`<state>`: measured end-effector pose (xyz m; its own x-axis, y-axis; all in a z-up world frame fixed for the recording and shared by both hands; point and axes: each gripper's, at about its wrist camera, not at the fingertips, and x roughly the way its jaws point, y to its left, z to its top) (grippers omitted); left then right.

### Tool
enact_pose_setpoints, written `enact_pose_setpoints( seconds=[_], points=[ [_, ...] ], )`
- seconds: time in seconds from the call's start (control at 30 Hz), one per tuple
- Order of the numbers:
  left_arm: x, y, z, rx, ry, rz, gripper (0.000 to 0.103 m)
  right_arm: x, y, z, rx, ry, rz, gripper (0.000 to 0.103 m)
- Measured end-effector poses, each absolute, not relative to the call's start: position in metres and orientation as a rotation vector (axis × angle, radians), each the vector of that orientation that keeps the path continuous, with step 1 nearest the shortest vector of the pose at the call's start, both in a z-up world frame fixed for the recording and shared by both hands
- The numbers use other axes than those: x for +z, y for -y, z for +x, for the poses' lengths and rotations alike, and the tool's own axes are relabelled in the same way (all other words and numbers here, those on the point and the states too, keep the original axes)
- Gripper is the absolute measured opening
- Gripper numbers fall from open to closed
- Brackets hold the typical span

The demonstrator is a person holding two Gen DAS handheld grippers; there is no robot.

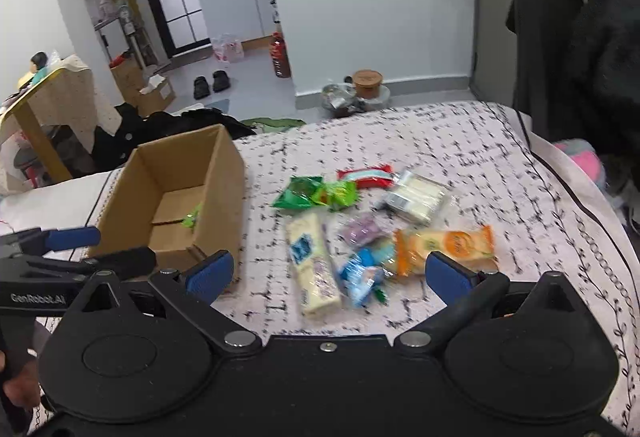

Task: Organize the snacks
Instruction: 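Move both open tools from the box back over the snack pile, then grasp the long cream cake bar with the left tool while the right tool grasps the orange candy packet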

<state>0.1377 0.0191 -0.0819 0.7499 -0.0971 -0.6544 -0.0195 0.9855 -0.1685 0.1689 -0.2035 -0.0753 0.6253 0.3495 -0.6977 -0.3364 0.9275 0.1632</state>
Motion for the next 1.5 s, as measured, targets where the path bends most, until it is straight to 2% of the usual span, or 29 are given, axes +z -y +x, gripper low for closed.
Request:
enact_pose_setpoints(
  seconds=[0.53,0.6,0.73,0.97,1.03,1.1,1.2,1.5],
  points=[
    [-0.077,0.018,0.176,-0.139,-0.734,-0.14,0.102,-0.088,0.253,0.178,0.283,-0.816,0.069,0.102],
    [-0.077,0.023,0.184,-0.144,-0.741,-0.157,0.101,-0.093,0.26,0.181,0.269,-0.829,0.088,0.098],
    [-0.078,0.031,0.192,-0.146,-0.725,-0.169,0.1,-0.104,0.273,0.187,0.251,-0.864,0.129,0.084],
    [-0.088,0.048,0.206,-0.13,-0.758,-0.187,0.084,-0.125,0.289,0.197,0.229,-0.924,0.188,0.063],
    [-0.094,0.053,0.21,-0.126,-0.777,-0.191,0.078,-0.132,0.293,0.201,0.224,-0.946,0.212,0.061],
    [-0.099,0.058,0.214,-0.128,-0.797,-0.189,0.071,-0.139,0.296,0.206,0.223,-0.967,0.232,0.059],
    [-0.108,0.065,0.22,-0.128,-0.822,-0.187,0.067,-0.149,0.299,0.21,0.223,-0.996,0.248,0.058],
    [-0.135,0.078,0.236,-0.061,-0.877,-0.162,0.064,-0.175,0.307,0.225,0.187,-1.054,0.273,0.058]
  ],
)
